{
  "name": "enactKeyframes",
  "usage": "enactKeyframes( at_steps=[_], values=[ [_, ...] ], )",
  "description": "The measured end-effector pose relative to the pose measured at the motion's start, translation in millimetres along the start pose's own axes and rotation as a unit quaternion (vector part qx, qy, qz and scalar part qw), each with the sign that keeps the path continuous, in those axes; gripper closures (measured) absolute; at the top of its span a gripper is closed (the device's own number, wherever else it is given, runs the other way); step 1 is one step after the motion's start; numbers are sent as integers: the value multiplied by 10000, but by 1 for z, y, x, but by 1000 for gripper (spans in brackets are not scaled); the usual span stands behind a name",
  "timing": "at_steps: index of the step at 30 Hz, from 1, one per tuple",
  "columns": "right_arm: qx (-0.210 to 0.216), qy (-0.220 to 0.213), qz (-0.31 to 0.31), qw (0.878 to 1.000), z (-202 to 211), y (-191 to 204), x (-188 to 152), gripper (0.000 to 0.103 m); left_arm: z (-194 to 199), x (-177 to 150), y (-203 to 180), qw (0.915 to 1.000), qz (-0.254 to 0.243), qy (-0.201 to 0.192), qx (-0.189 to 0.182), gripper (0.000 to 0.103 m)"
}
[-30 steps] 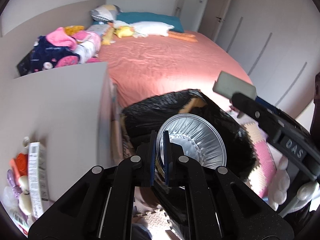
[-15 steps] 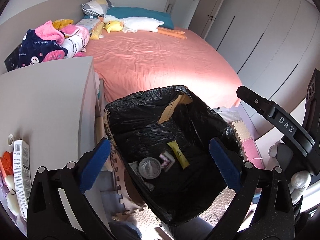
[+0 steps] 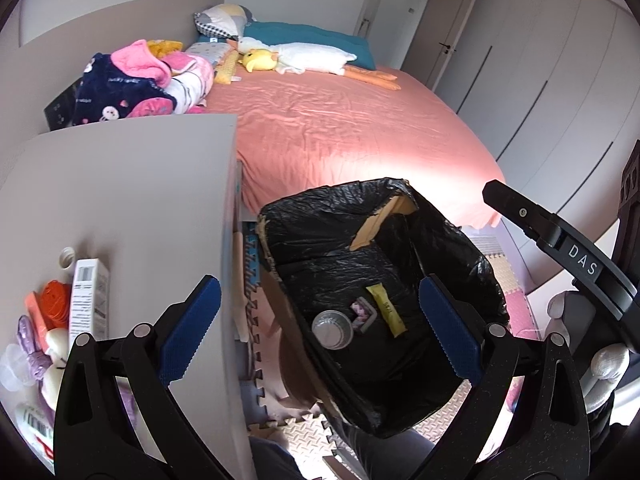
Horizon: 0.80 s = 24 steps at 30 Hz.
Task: Collect trash
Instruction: 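Move both grippers back to the desk toward the plastic cup and white box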
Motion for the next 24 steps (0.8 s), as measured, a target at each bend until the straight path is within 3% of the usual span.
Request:
enactKeyframes(
  at_steps=[24],
  values=[
    [696,540,646,9940,-36,104,-29,22,42,-33,105,9920,798,-146,972,7]
  ],
)
Point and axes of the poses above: each gripper's, at about its wrist camera, not at the fingertips, and z roughly against the way its jaws point, y to its left, x to its top, the point moved 2 cm from there along -z, roughly the way its jaws point, and after that the axes turned 7 degrees about x, right-handed, at the moved point
